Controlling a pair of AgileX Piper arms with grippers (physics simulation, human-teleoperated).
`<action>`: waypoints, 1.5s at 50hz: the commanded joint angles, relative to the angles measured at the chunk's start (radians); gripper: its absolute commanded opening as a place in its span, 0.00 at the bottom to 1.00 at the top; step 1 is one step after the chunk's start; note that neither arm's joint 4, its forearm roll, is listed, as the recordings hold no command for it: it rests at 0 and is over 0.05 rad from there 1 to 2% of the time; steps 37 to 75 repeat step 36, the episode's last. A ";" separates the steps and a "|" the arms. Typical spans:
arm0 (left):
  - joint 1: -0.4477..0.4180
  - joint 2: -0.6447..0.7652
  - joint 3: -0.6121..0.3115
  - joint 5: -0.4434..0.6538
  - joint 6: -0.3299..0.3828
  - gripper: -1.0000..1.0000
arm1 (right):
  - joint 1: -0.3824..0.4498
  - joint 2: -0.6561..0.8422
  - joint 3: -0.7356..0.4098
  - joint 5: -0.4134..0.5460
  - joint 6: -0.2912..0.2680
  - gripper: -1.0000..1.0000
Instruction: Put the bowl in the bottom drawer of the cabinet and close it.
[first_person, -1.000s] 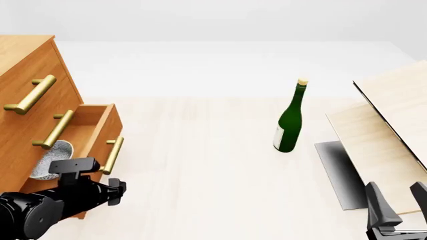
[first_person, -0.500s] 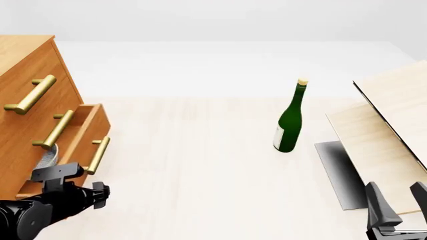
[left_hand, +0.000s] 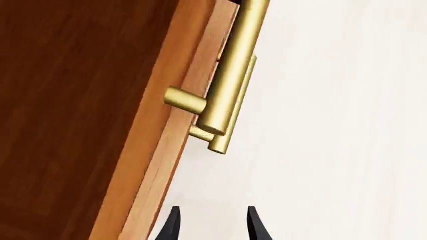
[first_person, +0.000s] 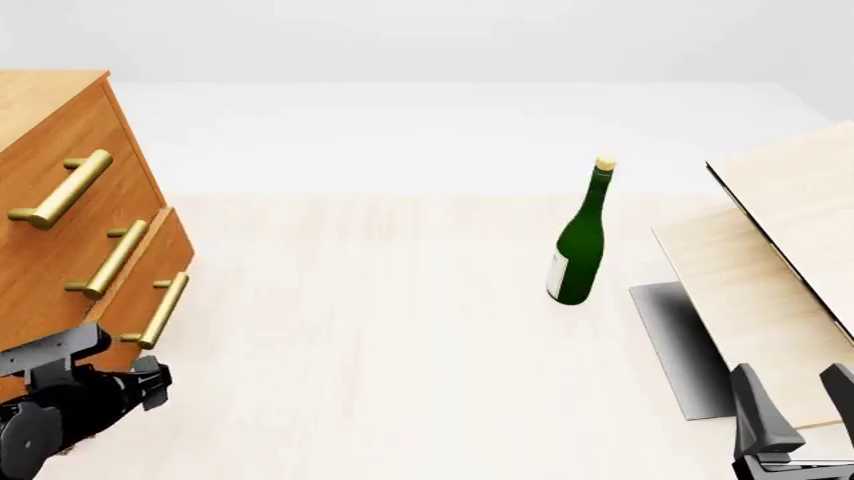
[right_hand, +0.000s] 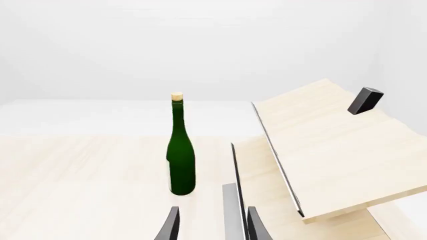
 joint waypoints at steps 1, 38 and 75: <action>0.139 -0.140 0.016 0.031 0.054 1.00 | 0.001 0.000 -0.002 0.003 0.002 1.00; 0.244 -0.366 0.053 0.045 0.173 1.00 | 0.001 0.000 -0.002 0.003 0.002 1.00; 0.244 -0.366 0.053 0.045 0.173 1.00 | 0.001 0.000 -0.002 0.003 0.002 1.00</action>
